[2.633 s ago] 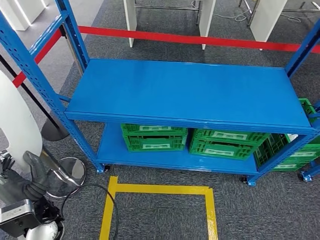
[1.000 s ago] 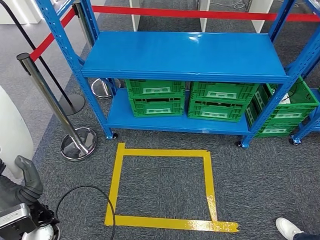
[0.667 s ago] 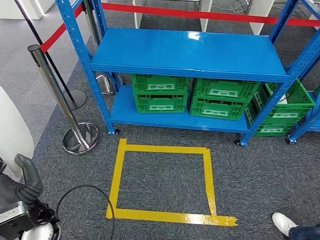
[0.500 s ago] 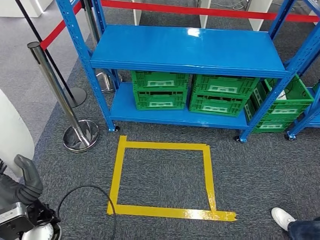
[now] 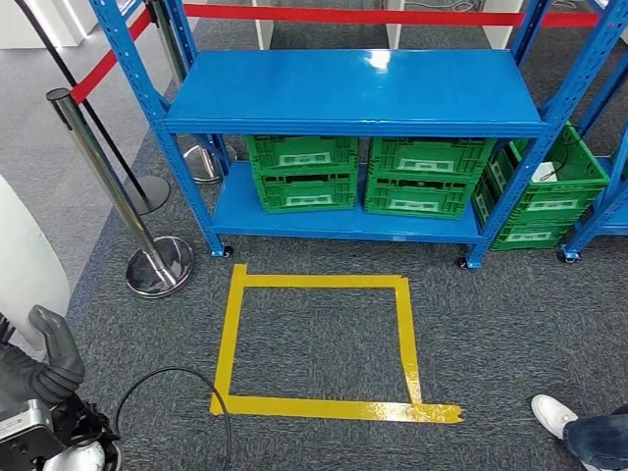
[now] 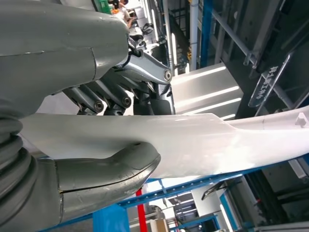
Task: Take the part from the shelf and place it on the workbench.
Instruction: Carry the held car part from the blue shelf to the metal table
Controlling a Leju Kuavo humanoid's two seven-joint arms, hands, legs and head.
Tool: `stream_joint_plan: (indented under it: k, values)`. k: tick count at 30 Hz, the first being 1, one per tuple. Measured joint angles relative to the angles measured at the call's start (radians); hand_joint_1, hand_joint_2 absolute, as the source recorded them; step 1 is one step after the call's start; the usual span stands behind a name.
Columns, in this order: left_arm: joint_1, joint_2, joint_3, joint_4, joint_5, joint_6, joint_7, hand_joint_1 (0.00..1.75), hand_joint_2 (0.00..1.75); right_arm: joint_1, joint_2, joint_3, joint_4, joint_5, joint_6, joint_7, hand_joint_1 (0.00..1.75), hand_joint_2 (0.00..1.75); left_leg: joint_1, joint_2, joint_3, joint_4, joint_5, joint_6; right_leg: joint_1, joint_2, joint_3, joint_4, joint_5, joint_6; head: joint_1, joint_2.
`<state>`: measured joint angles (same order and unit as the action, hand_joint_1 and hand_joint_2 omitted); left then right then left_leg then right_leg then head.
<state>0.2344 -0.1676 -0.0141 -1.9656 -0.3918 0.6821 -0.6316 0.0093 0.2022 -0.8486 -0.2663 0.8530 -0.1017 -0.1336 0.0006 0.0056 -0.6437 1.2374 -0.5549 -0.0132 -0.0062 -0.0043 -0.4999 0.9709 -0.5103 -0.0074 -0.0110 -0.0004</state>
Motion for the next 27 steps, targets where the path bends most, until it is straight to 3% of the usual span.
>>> stream_joint_plan:
  k: [2, 4, 6, 8, 10, 12, 13, 14, 16, 17, 18, 20, 22, 23, 25, 27]
  values:
    - [0.0, 0.0, -0.001, 0.0, 0.0, 0.0, 0.002, 1.75, 1.75, -0.001, 0.002, 0.0, 0.0, 0.0, 0.003, -0.003, 0.0, 0.0, -0.002, -0.001, 0.074, -0.14, 0.062, 0.014, 0.004, 0.002, -0.001, 0.004, -0.001, 0.001, 0.001, 0.0]
    - [-0.001, 0.001, -0.001, 0.0, 0.0, 0.0, 0.004, 1.75, 1.75, -0.003, 0.006, 0.0, 0.0, 0.0, 0.006, -0.005, 0.0, 0.0, -0.007, -0.001, 0.116, -0.227, 0.078, 0.025, 0.006, 0.003, -0.006, 0.006, 0.001, 0.006, 0.001, 0.0]
    - [-0.001, 0.001, -0.001, 0.0, 0.0, 0.0, 0.004, 1.75, 1.75, -0.004, 0.007, 0.0, 0.0, 0.0, 0.008, -0.005, 0.0, 0.0, -0.008, -0.001, 0.119, -0.247, 0.074, 0.03, 0.006, 0.001, -0.013, 0.007, 0.005, 0.015, 0.001, 0.0]
    - [-0.001, 0.001, -0.002, 0.0, 0.0, 0.0, 0.005, 1.75, 1.75, -0.003, 0.008, 0.0, 0.0, -0.001, 0.015, -0.007, 0.0, 0.0, -0.004, 0.001, 0.12, -0.261, 0.076, 0.036, 0.006, 0.001, -0.026, 0.023, -0.011, 0.026, 0.002, 0.0]
    - [-0.001, 0.002, -0.004, 0.0, 0.0, 0.0, 0.005, 1.75, 1.75, -0.003, 0.008, -0.003, 0.0, -0.006, 0.041, -0.02, 0.0, 0.0, 0.001, 0.001, 0.118, -0.268, 0.081, 0.043, 0.004, 0.003, -0.071, 0.11, -0.064, 0.035, 0.005, 0.0]
    - [0.0, 0.003, -0.006, 0.0, 0.001, 0.0, 0.005, 1.75, 1.75, -0.002, 0.007, -0.01, 0.0, -0.012, 0.076, -0.039, 0.0, 0.0, 0.0, -0.003, 0.112, -0.265, 0.082, 0.046, 0.002, 0.003, -0.135, 0.244, -0.121, 0.042, 0.006, 0.0]
    - [0.001, 0.003, -0.007, 0.0, 0.002, 0.0, 0.005, 1.75, 1.75, 0.0, 0.007, -0.013, 0.0, -0.013, 0.089, -0.045, 0.0, 0.0, 0.0, -0.007, 0.11, -0.263, 0.082, 0.046, 0.0, 0.003, -0.155, 0.287, -0.129, 0.044, 0.005, 0.0]
    - [0.002, 0.004, -0.008, 0.0, 0.004, 0.0, 0.005, 1.75, 1.75, 0.003, 0.007, -0.015, 0.0, -0.013, 0.097, -0.048, 0.0, 0.0, 0.0, -0.013, 0.109, -0.261, 0.082, 0.046, -0.001, 0.003, -0.156, 0.291, -0.117, 0.046, 0.006, 0.0]
    - [0.003, 0.005, -0.012, 0.001, 0.007, 0.0, 0.005, 1.75, 1.75, 0.009, 0.006, -0.018, 0.0, -0.013, 0.105, -0.05, 0.0, 0.0, 0.002, -0.031, 0.106, -0.252, 0.081, 0.043, -0.007, 0.015, -0.105, 0.194, -0.052, 0.048, 0.006, 0.0]
    - [0.003, 0.006, -0.014, 0.001, 0.008, 0.0, 0.005, 1.75, 1.75, 0.01, 0.005, -0.02, 0.0, -0.013, 0.108, -0.048, 0.0, 0.0, 0.001, -0.04, 0.102, -0.245, 0.079, 0.04, -0.011, 0.035, -0.071, 0.129, -0.028, 0.049, 0.006, 0.0]
    - [0.002, 0.006, -0.016, 0.001, 0.008, 0.0, 0.005, 1.75, 1.75, 0.011, 0.005, -0.022, 0.0, -0.012, 0.111, -0.046, 0.0, 0.0, 0.0, -0.051, 0.096, -0.237, 0.078, 0.035, -0.014, 0.054, -0.043, 0.076, -0.015, 0.048, 0.005, 0.0]
    - [0.002, 0.006, -0.018, 0.001, 0.009, 0.0, 0.005, 1.75, 1.75, 0.013, 0.005, -0.026, 0.0, -0.011, 0.119, -0.04, 0.0, 0.0, 0.0, -0.07, 0.081, -0.226, 0.082, 0.022, -0.015, 0.073, -0.023, 0.038, -0.019, 0.043, 0.004, 0.0]
    - [0.005, 0.006, -0.019, 0.001, 0.01, 0.0, 0.005, 1.75, 1.75, 0.015, 0.005, -0.029, 0.0, -0.009, 0.123, -0.035, 0.0, 0.0, 0.003, -0.082, 0.072, -0.222, 0.087, 0.011, -0.015, 0.054, -0.024, 0.037, -0.014, 0.031, 0.004, 0.0]
    - [0.006, 0.007, -0.019, 0.001, 0.01, 0.0, 0.006, 1.75, 1.75, 0.015, 0.005, -0.031, 0.0, -0.008, 0.124, -0.033, 0.0, 0.0, 0.003, -0.073, 0.066, -0.212, 0.079, 0.005, -0.016, 0.043, -0.024, 0.036, -0.011, 0.024, 0.002, 0.0]
    - [0.005, 0.007, -0.019, 0.002, 0.01, 0.0, 0.006, 1.75, 1.75, 0.016, 0.006, -0.033, 0.0, -0.006, 0.125, -0.031, 0.0, 0.0, 0.004, -0.039, 0.033, -0.138, 0.031, -0.005, -0.017, 0.019, -0.024, 0.033, -0.007, 0.014, -0.004, 0.0]
    - [0.005, 0.008, -0.019, 0.003, 0.01, 0.0, 0.006, 1.75, 1.75, 0.018, 0.006, -0.036, 0.0, -0.006, 0.128, -0.03, 0.0, 0.0, 0.007, -0.02, -0.022, -0.007, -0.032, -0.014, -0.015, -0.007, -0.026, 0.033, -0.007, 0.01, -0.008, 0.0]
